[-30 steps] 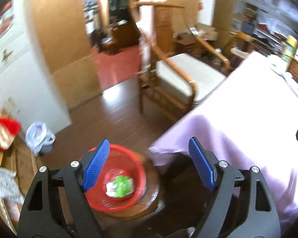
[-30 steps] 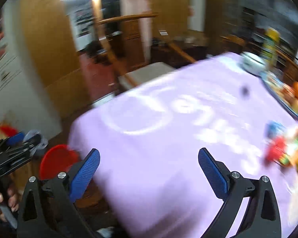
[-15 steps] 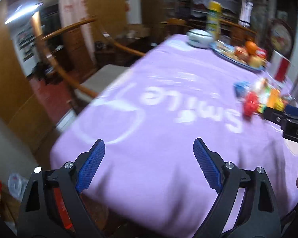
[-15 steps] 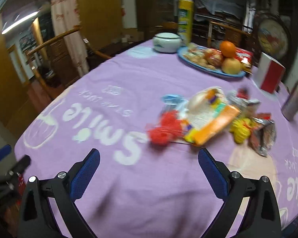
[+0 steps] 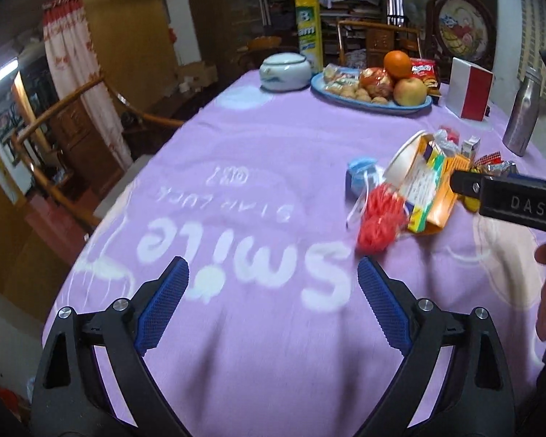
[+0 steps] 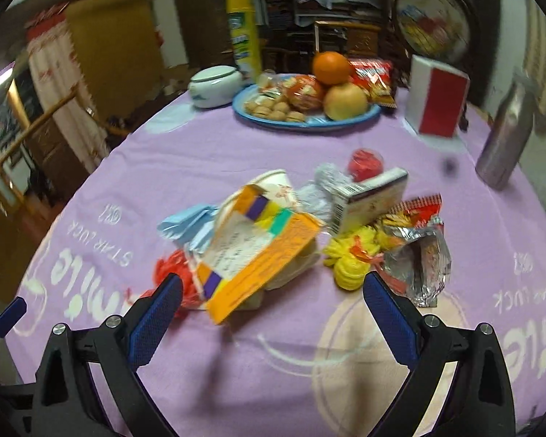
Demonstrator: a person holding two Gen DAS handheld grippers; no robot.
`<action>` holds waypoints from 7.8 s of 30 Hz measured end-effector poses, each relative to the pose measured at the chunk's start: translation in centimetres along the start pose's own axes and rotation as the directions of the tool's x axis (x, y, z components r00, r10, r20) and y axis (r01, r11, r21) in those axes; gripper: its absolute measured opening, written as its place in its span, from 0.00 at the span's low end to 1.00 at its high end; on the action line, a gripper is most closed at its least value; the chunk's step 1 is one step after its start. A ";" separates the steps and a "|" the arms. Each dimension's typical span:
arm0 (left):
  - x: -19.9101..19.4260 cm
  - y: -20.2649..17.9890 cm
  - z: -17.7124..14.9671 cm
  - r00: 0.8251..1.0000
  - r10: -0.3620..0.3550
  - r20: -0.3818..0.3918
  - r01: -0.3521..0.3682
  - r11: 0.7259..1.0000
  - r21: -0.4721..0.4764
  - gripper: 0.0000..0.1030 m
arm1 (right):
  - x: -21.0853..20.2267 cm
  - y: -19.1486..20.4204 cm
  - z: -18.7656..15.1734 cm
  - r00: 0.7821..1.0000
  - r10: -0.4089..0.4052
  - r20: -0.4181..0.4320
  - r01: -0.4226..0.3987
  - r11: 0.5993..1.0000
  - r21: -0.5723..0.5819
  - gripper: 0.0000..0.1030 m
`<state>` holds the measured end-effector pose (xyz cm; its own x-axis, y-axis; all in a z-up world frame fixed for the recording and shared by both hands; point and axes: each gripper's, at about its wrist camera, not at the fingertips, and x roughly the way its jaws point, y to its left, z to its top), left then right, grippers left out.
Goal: Collect trash
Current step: 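Swing both tools back over the table toward the remaining trash, then grasp the red mesh net with the left tool, then grasp the orange-and-purple box with the right tool, then lift the box with the right tool and turn toward the basket, then lower the net and box over the red basket and open both tools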
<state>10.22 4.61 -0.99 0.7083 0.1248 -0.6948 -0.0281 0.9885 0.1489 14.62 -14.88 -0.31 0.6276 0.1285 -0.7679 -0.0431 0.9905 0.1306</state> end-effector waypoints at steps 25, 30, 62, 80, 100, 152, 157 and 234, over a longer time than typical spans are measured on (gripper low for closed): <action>5.4 -7.4 1.0 0.994 -0.096 -0.045 0.104 0.970 0.218 0.55 | 0.4 -2.2 0.1 0.999 0.042 -0.009 -0.042 0.995 0.087 0.95; 6.6 -7.8 1.2 0.983 -0.156 -0.096 0.172 0.969 0.180 0.46 | 0.7 -2.4 0.1 1.000 0.019 -0.018 -0.017 0.995 0.095 0.95; -1.7 7.1 -4.6 0.993 -0.120 -0.022 0.115 0.980 -0.161 0.27 | 2.8 0.2 -1.1 0.998 0.033 -0.055 -0.032 0.999 0.011 0.75; -2.7 9.7 -6.6 0.986 -0.163 -0.019 0.156 0.965 -0.213 0.27 | 4.4 2.4 -1.8 0.986 0.145 -0.081 -0.145 0.989 0.008 0.16; -2.3 7.5 -6.5 0.984 -0.169 -0.056 0.156 0.970 -0.185 0.27 | 5.0 3.1 -2.1 0.977 0.171 -0.125 -0.173 0.985 -0.009 0.18; -9.2 10.9 -9.2 0.989 -0.137 0.053 0.146 0.966 -0.215 0.27 | -3.2 7.3 -7.0 0.968 0.237 -0.083 -0.246 0.963 -0.114 0.17; -9.9 11.6 -9.7 0.990 -0.131 0.060 0.141 0.964 -0.227 0.27 | -3.7 8.1 -7.7 0.964 0.252 -0.089 -0.262 0.958 -0.115 0.17; -4.7 41.6 -40.9 0.826 0.055 -0.561 -0.487 0.569 -0.662 0.45 | 5.0 56.5 -36.1 0.667 0.201 -0.718 -0.717 0.434 -0.545 0.55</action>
<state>-23.07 48.63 -20.32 0.1882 0.2060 -0.9603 -0.8282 0.5589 -0.0424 -12.80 43.44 -19.42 -0.1481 0.3196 -0.9359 -0.8924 0.3647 0.2658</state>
